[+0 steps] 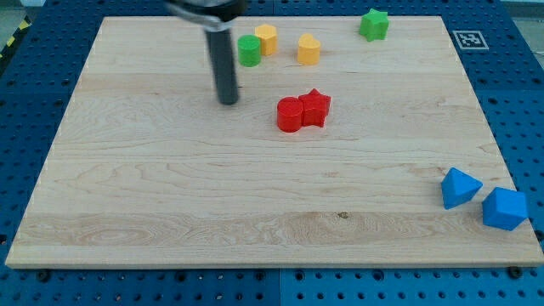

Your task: Slide the blue cube down and left

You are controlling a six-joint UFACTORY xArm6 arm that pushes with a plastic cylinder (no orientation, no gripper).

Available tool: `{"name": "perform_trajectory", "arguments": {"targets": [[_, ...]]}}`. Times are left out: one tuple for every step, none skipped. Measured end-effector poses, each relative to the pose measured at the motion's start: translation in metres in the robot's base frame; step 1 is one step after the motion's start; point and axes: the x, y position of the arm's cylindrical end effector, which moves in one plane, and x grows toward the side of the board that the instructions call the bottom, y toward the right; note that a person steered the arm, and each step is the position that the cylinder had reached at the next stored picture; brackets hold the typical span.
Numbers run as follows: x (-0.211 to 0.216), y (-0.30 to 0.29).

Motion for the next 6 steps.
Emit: {"name": "perform_trajectory", "arguments": {"targets": [[-0.012,0.061],[-0.028,0.126],[-0.062,0.160],[-0.100,0.139],[-0.113,0.099],[-0.114,0.083]]}}
